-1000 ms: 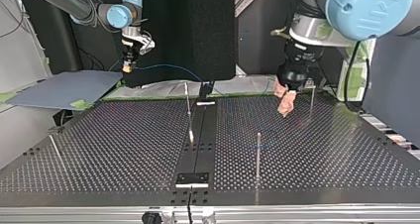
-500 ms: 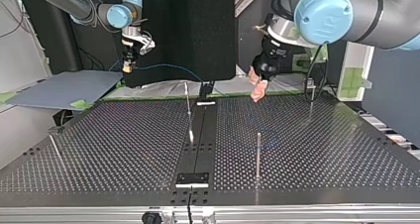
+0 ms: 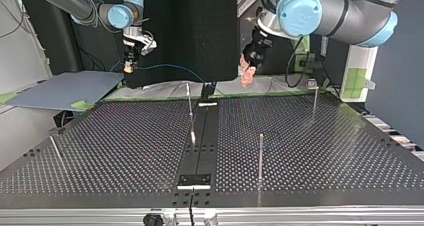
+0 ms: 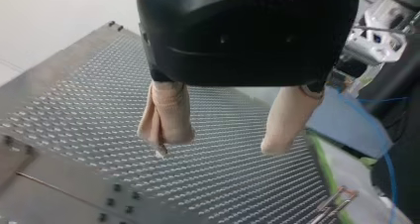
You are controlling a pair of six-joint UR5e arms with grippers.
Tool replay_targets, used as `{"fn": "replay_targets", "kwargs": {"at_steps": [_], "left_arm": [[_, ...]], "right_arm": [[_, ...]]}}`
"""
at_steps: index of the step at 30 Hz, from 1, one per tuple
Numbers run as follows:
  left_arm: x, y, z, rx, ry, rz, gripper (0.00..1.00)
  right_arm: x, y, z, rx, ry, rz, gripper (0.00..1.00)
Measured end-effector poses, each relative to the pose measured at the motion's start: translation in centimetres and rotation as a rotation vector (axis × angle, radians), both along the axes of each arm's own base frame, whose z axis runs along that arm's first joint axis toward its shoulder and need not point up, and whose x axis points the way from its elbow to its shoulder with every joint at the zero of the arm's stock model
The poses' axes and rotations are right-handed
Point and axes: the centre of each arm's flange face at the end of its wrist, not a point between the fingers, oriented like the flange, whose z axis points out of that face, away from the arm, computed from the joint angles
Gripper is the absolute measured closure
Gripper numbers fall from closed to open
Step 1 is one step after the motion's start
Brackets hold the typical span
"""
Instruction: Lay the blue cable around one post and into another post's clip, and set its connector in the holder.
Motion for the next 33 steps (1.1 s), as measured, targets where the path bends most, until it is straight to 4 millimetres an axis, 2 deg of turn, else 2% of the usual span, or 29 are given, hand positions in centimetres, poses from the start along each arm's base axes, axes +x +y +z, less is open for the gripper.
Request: {"fn": "replay_targets", "kwargs": {"at_steps": [6,14,27,33], "left_arm": [[-1.0,-1.0,-3.7,-0.011,0.049,-0.019,0.0],[-3.2,-1.7,-7.2,-0.029,0.076,-0.032,0.0],[-7.4,-2.6,-15.4,-0.018,0.193,-0.055,0.0],[-9.2,-2.2,-19.1,-0.001,0.252,-0.054,0.0]], "right_arm": [[0.1,0.0,0.0,-0.001,0.0,0.002,0.82],[0.1,0.1,0.0,-0.001,0.0,0.003,0.82],[0.6,0.4,0.0,0.004,0.001,0.012,0.82],[0.8,0.5,0.0,0.004,0.002,0.017,0.82]]}}
